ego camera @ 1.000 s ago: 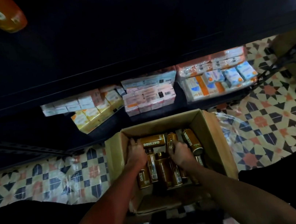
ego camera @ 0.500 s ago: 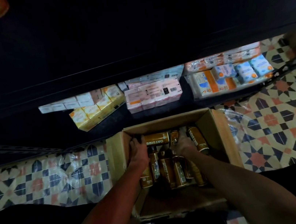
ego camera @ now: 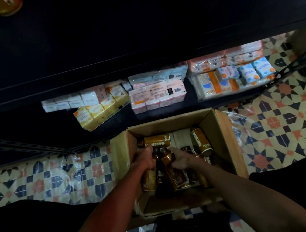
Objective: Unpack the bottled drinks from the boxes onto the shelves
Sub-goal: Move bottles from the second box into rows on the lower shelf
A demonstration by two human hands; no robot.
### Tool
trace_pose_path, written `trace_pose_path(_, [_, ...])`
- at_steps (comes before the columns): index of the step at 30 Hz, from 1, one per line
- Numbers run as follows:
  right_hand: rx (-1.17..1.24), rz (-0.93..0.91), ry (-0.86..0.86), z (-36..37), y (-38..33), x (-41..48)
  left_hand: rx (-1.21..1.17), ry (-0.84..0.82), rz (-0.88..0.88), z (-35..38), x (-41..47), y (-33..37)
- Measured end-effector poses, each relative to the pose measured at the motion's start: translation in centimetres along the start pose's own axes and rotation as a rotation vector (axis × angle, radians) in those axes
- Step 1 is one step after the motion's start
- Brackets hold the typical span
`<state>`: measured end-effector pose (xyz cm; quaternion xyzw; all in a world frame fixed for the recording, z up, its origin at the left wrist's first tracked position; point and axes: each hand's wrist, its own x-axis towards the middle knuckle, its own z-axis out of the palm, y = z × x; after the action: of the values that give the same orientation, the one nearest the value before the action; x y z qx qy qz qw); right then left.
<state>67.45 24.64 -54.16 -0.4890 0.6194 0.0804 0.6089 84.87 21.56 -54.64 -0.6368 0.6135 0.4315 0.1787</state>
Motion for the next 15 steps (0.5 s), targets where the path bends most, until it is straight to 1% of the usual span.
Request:
trace_pose_path(4, [-0.077, -0.066, 0.037, 1.4, -0.2, -0.3, 0.032, -0.052, 0.001, -0.3, -1.2, 0.0])
trace_pose_path(7, [-0.032, -0.046, 0.067, 1.4, -0.3, -0.8, 0.012, -0.078, 0.018, 0.2, -2.1, 0.1])
trace_pose_path(10, [-0.019, -0.019, 0.118, 1.4, -0.1, -1.2, 0.02, -0.066, 0.04, 0.7, -2.8, 0.2])
trace_pose_path(15, [-0.065, -0.043, 0.079, 1.4, -0.5, -2.9, -0.005, -0.075, 0.074, 0.1, -4.0, 0.2])
